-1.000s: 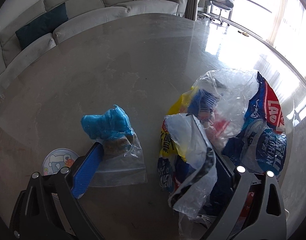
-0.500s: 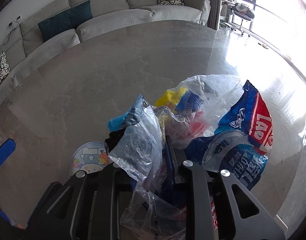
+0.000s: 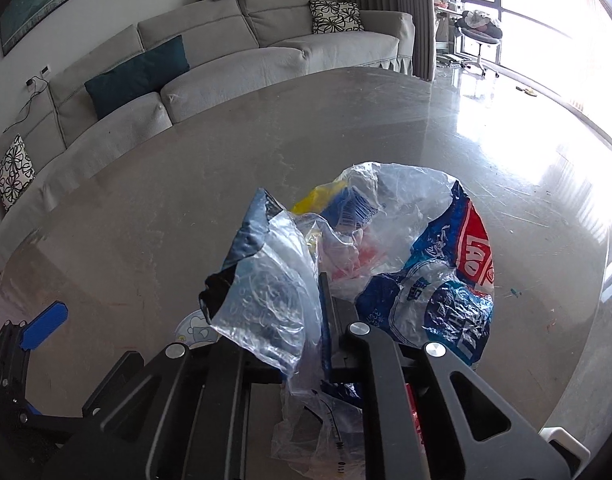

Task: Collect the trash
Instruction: 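Close the right tool on the clear bag of blue-red packaging and lift it, then close the left tool on the cartoon tin and blue glove bag while the right holds the bag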

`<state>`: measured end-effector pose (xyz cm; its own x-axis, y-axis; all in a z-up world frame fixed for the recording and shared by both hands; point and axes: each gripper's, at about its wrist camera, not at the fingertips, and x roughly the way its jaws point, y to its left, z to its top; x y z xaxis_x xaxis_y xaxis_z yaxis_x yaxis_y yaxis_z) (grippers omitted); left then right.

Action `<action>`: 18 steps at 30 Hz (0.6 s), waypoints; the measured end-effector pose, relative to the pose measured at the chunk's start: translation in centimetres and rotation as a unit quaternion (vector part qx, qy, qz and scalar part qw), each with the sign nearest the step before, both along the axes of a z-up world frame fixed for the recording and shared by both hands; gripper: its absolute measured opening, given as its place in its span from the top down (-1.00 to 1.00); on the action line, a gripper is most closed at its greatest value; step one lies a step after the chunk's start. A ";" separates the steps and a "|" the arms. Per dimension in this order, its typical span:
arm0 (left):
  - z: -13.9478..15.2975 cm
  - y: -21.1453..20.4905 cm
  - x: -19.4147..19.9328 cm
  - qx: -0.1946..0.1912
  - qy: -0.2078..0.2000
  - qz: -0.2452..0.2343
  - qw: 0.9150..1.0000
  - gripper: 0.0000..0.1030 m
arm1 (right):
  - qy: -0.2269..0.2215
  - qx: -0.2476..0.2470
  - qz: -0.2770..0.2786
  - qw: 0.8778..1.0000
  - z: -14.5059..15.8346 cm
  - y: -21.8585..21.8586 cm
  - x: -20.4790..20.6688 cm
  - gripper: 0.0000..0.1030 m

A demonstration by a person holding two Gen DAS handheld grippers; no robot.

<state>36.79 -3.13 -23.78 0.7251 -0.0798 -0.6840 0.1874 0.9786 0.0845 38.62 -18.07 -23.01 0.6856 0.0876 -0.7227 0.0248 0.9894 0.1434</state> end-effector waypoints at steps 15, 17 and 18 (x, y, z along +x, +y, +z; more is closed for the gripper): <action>-0.2 -1.3 -0.7 0.030 -0.016 -0.016 0.999 -0.91 | -0.026 -0.005 0.021 0.999 2.7 1.1 -1.1 0.76; 0.0 -1.5 -0.8 0.023 -0.014 -0.023 0.999 -0.91 | -0.045 -0.005 0.024 0.999 4.4 1.0 -2.4 0.76; 0.2 -1.6 -0.9 0.017 -0.015 -0.026 0.999 -0.91 | -0.054 -0.004 0.025 0.998 5.3 0.8 -3.3 0.76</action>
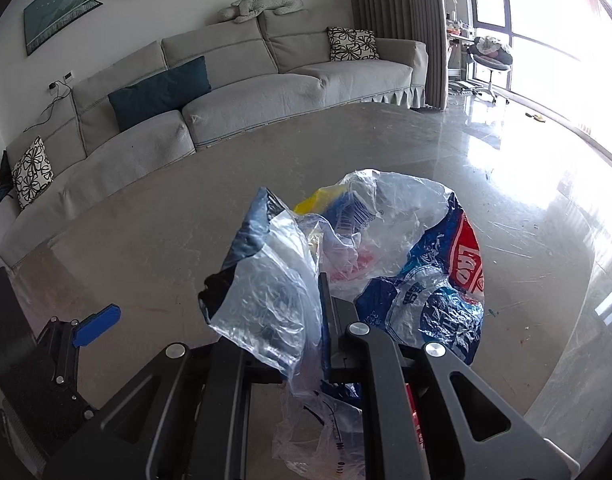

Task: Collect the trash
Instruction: 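Close the left tool on the cartoon tin and blue glove bag while the right holds the bag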

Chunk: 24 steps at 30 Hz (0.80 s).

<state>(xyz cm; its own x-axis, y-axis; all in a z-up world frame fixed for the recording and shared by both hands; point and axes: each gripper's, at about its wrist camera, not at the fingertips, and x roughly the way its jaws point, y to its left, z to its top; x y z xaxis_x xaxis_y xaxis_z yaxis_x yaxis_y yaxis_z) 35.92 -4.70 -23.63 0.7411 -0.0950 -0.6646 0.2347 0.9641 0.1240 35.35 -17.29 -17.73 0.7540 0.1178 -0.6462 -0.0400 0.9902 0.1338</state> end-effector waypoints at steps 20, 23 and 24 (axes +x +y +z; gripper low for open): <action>0.0 -5.8 2.9 -0.054 0.034 0.025 0.998 -0.91 | -0.039 -0.003 -0.054 0.998 1.8 -5.6 -8.4 0.75; -1.7 -5.8 4.3 -0.071 0.073 0.048 0.994 -0.91 | -0.038 0.000 -0.052 0.998 1.5 -5.8 -8.2 0.75; -2.4 -5.8 4.8 -0.068 0.086 0.055 0.992 -0.91 | -0.038 0.002 -0.052 0.998 1.4 -6.0 -8.3 0.75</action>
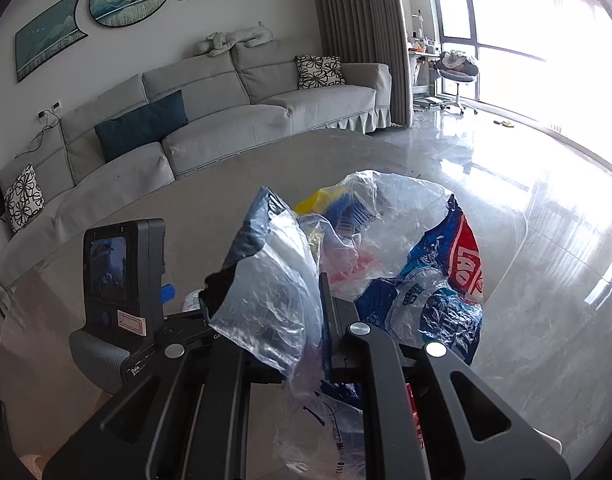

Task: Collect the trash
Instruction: 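Close the left tool on the cartoon tin and blue glove bag while the right holds the bag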

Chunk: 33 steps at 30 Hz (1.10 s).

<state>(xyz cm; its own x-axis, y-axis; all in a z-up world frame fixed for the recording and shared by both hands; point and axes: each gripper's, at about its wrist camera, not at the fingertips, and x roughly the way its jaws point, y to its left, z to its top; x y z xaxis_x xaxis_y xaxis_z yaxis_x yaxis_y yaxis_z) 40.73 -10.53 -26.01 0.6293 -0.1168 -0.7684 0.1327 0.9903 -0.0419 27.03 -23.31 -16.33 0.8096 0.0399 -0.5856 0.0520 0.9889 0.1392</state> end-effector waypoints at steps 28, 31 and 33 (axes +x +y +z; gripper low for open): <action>1.1 -1.1 -1.2 0.016 -0.016 -0.040 0.999 -0.14 | -0.007 0.021 -0.003 1.000 0.1 -1.2 -1.1 0.73; 2.0 -0.9 -1.5 0.017 -0.027 -0.041 0.999 -0.14 | -0.005 0.017 -0.003 1.000 0.0 -1.0 -1.0 0.73; 2.6 -0.8 -2.0 0.022 -0.038 -0.039 0.998 -0.14 | -0.005 0.017 -0.003 1.000 0.2 -0.8 -1.0 0.73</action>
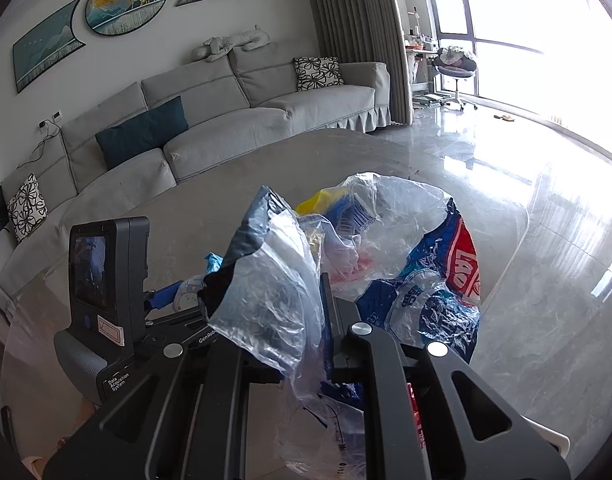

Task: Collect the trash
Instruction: 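Close the left tool on the cartoon tin and blue glove bag while the right holds the bag, then carry the tin and the plastic bag over to the white bin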

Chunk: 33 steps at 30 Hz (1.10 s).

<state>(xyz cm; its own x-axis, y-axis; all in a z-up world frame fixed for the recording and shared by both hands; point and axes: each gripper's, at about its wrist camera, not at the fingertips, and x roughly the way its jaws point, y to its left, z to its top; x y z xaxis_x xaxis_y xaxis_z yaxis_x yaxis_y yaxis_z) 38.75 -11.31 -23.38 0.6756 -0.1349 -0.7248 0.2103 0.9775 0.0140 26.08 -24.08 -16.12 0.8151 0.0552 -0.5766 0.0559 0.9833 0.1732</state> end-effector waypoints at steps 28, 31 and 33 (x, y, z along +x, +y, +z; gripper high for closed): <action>5.4 -9.0 -16.9 -0.005 -0.084 -0.158 0.984 -0.14 | -0.012 -0.026 -0.117 0.993 1.2 -5.5 -13.9 0.73; 5.3 -10.7 -19.0 -0.003 -0.087 -0.187 0.979 -0.14 | -0.003 -0.032 -0.143 0.989 0.6 -6.9 -16.3 0.72; 5.1 -11.8 -20.3 -0.006 -0.084 -0.208 0.974 -0.14 | 0.003 -0.033 -0.160 0.987 0.1 -7.7 -17.9 0.72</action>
<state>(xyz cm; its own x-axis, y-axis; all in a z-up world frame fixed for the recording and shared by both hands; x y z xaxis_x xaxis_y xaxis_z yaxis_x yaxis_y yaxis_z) 18.48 -23.07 -18.25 0.6698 -0.4300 -0.6053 0.5840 0.8086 0.0718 8.21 -31.78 -15.98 0.7815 -0.2415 -0.5752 0.3653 0.9246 0.1080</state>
